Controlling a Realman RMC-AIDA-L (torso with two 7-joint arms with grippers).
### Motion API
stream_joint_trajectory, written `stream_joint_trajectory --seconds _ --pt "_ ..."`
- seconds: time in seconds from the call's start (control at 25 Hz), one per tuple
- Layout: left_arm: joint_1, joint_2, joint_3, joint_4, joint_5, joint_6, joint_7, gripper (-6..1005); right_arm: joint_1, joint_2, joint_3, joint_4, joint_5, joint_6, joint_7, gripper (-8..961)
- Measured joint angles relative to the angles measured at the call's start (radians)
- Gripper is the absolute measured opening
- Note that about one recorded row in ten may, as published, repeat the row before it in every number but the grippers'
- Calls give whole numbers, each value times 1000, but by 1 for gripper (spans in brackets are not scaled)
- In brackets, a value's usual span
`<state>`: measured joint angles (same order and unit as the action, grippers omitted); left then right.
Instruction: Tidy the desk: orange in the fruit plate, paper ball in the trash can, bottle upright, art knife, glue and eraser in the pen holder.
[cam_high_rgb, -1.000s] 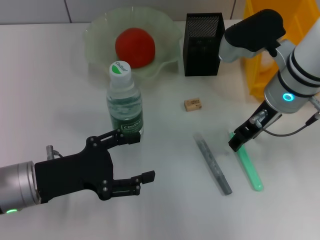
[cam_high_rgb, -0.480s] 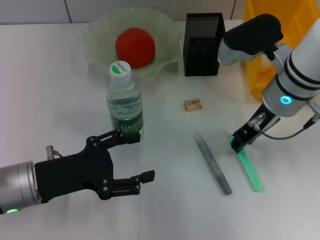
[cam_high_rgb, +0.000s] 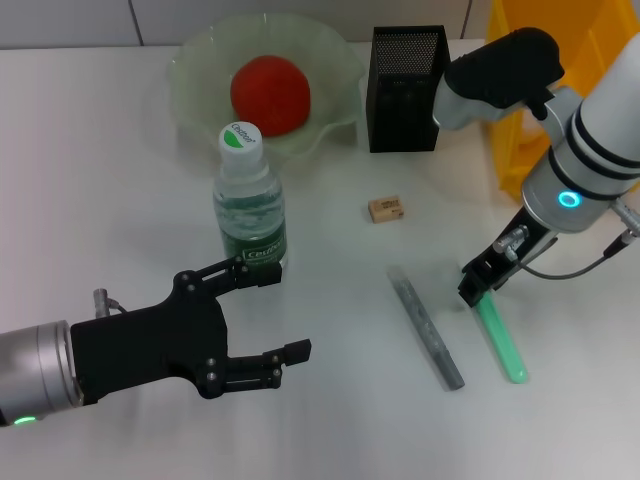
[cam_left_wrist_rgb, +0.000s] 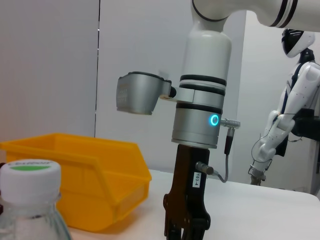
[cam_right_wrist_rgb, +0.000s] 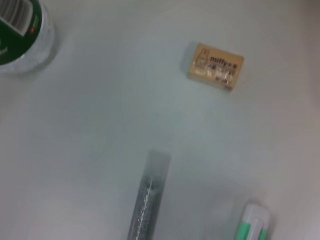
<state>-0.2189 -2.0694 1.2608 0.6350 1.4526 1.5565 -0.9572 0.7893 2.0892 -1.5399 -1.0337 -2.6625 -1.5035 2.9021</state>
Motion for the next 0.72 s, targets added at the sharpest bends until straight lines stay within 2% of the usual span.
stream_joint_trajectory --seconds 0.72 --pt "1 2 0 0 0 -3 0 859 28 -2 -5 64 11 2 -27 195"
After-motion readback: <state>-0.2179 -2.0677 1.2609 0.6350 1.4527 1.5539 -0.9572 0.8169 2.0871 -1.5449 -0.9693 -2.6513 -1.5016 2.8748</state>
